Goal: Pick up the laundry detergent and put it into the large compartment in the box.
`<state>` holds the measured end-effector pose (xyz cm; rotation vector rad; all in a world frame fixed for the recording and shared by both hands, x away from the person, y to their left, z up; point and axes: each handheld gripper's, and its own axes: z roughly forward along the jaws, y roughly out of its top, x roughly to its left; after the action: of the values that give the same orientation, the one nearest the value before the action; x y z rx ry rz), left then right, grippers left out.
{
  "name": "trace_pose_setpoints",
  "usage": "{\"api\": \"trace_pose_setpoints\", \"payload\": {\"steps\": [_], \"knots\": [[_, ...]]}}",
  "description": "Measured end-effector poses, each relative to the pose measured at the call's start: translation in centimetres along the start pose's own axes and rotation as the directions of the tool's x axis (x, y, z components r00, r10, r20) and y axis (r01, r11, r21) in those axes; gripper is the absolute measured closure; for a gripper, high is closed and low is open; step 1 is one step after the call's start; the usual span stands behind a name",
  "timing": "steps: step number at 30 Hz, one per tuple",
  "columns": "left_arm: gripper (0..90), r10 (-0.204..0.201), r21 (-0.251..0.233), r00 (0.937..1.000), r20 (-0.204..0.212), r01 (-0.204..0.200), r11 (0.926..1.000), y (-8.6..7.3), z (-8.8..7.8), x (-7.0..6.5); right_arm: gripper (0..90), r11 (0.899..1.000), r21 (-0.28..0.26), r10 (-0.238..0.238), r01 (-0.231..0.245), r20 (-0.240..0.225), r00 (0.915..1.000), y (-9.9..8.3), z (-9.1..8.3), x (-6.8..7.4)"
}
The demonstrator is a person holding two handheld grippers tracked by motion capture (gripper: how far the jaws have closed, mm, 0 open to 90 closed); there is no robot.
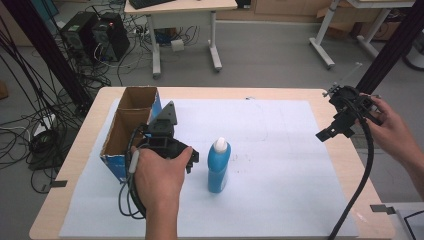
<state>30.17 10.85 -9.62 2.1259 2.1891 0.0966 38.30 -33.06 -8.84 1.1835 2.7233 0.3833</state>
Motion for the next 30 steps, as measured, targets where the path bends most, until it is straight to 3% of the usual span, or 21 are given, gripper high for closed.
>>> {"api": "trace_pose_setpoints", "payload": {"steps": [14, 30], "knots": [[6.3, 0.014, -0.026, 0.9998, -0.015, -0.015, 0.9996, 0.2, -2.4, -1.1, 5.3, 1.0, 0.003, 0.001, -0.001, 0.006, 1.0, -0.3, -0.3, 0.0], [6.1, 0.072, -0.066, 0.9973, -0.017, -0.073, 0.9952, 1.7, -5.0, -4.7, 5.3, 1.0, 0.007, 0.003, -0.003, 0.025, 0.9997, -0.8, -0.9, -0.2]]}}
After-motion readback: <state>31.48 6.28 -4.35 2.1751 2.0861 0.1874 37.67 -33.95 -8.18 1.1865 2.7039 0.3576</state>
